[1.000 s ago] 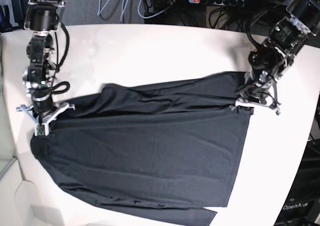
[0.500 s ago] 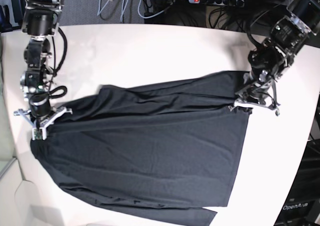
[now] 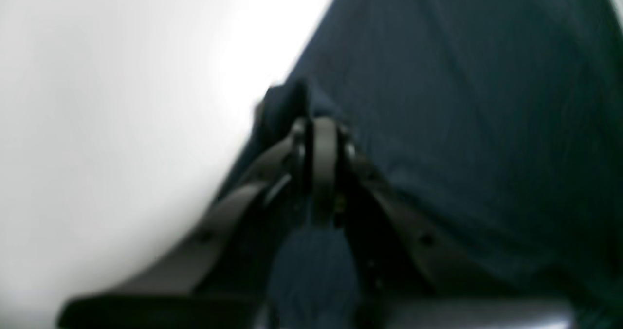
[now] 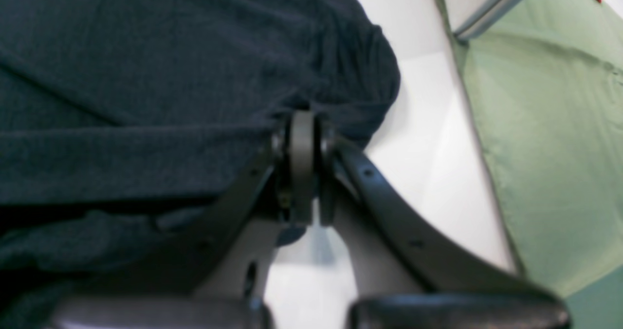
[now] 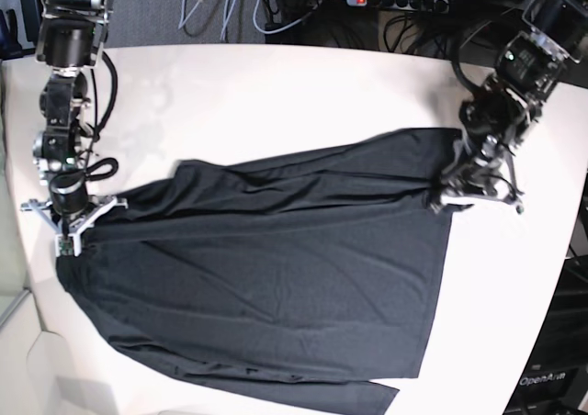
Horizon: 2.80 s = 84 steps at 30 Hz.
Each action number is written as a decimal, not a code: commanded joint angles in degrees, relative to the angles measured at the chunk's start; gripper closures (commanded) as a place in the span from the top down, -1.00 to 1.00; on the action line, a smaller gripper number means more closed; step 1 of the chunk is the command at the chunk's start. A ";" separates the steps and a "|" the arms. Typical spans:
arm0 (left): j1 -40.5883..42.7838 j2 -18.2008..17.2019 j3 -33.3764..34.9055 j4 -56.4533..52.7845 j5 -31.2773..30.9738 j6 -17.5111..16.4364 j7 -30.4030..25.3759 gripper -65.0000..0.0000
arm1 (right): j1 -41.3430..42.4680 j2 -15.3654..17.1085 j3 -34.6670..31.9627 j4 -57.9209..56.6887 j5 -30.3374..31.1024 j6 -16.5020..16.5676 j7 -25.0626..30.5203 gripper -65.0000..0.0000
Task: Fold the T-shirt properly
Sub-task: 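Lower the held edge back onto the shirt with both grippers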
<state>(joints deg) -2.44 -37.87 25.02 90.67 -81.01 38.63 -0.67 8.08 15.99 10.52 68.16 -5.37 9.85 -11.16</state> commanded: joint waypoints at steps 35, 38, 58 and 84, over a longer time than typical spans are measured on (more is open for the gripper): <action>-3.32 4.15 -3.96 -0.26 0.44 -0.61 -1.05 -1.00 | 1.73 -0.03 6.31 0.37 0.22 -0.22 1.80 -1.00; -3.32 4.42 -3.96 -0.70 0.53 -0.61 -1.05 -1.00 | 1.81 -0.03 6.31 0.37 0.22 -0.22 1.53 -1.00; -10.97 6.09 -3.96 -3.68 0.79 -0.61 7.39 -0.76 | 0.41 -0.30 5.96 0.28 0.22 -0.22 1.53 -1.00; 0.99 7.58 -3.34 0.97 2.99 -0.70 8.45 0.06 | -1.18 -0.56 6.22 0.45 0.31 -0.22 1.44 -0.99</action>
<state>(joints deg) -0.69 -29.67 21.96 90.65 -78.26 38.39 8.12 5.67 14.61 16.47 67.57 -5.17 9.80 -11.38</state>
